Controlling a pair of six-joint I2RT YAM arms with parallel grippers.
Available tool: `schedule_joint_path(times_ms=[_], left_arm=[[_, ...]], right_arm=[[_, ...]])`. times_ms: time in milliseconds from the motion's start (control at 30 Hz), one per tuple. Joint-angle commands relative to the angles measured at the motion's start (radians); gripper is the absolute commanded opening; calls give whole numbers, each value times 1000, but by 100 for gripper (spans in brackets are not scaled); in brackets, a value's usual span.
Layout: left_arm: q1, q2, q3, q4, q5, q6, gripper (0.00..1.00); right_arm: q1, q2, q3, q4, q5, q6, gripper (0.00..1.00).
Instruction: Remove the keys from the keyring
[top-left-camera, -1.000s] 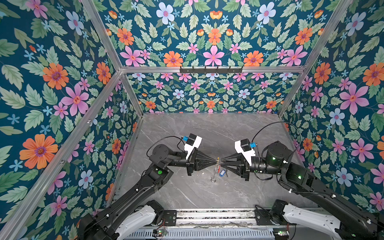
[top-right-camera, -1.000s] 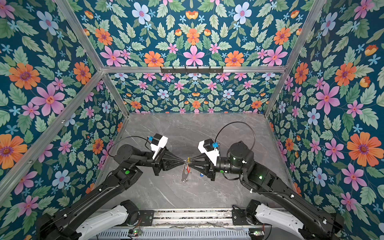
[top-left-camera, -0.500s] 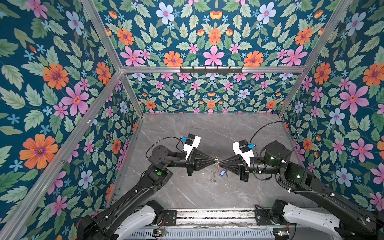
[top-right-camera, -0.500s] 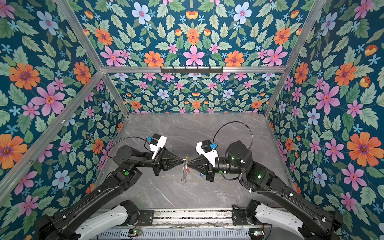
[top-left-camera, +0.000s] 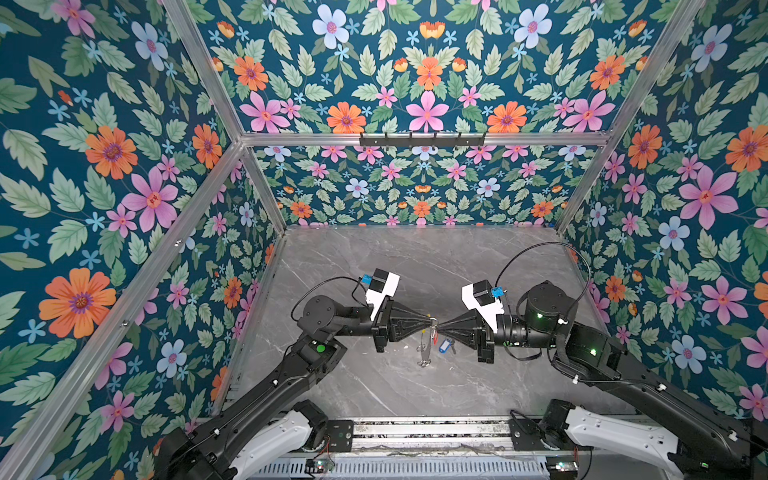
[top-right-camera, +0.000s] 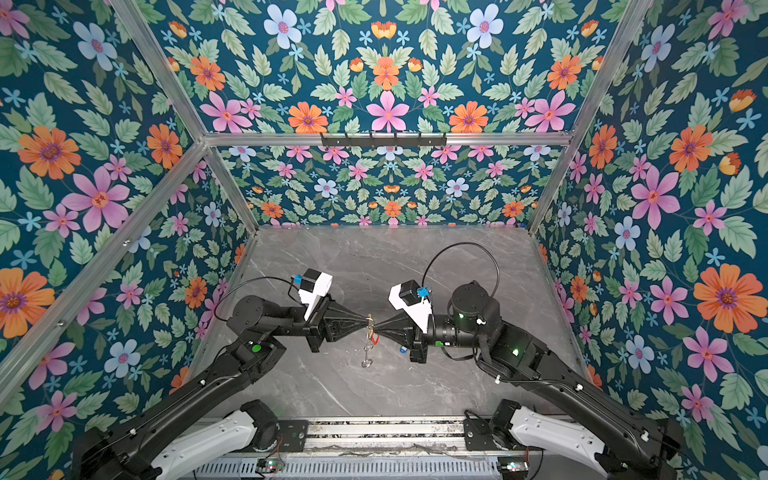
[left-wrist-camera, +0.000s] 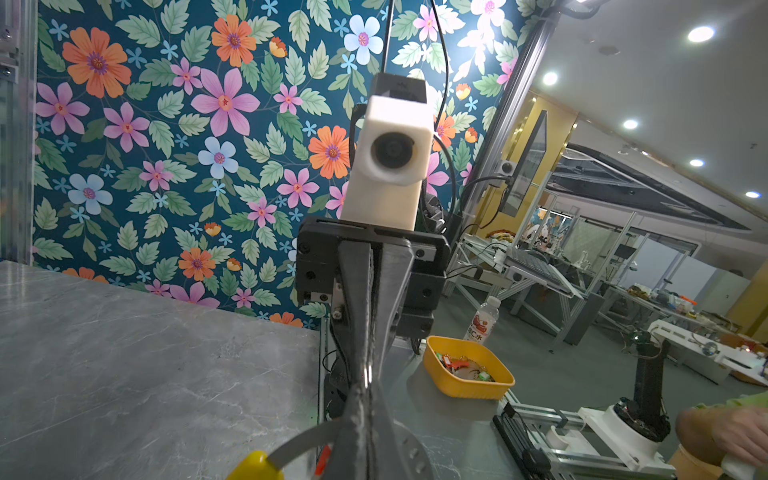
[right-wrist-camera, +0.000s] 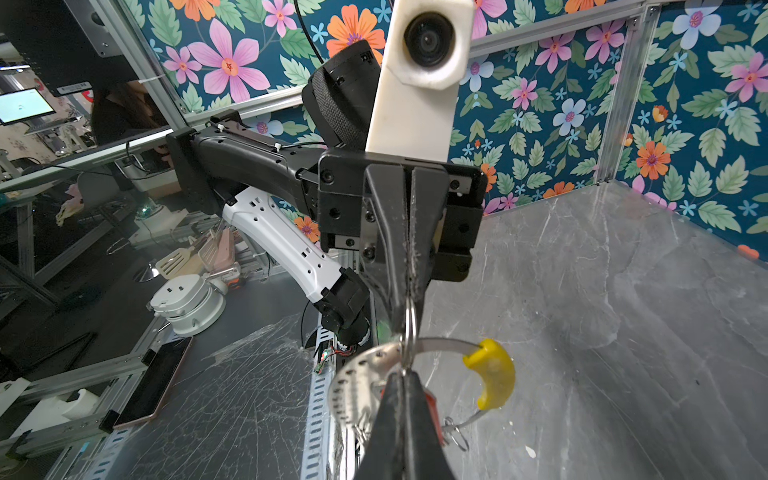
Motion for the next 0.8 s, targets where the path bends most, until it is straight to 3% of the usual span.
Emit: schedule_joint_path(times_ms=[0,133,433,633,767], left_arm=[[0,12,-21,178,-36,-76,0],[0,35,-52,308,-39,-146,0],[-1,31,-43,243,-25,-109,0],[0,16,-42,177,-39,-67,0],[0,11,-48,177,-56,-55,0]], right_arm=[[7,2,-8,-2,11,-10,0],[16,8,-25,16,22,-6,0],[15,-29,-18,2,57,3,0],[16,-84,-30,88,104,48,29],[16,-82,-45,165,120,91,38]])
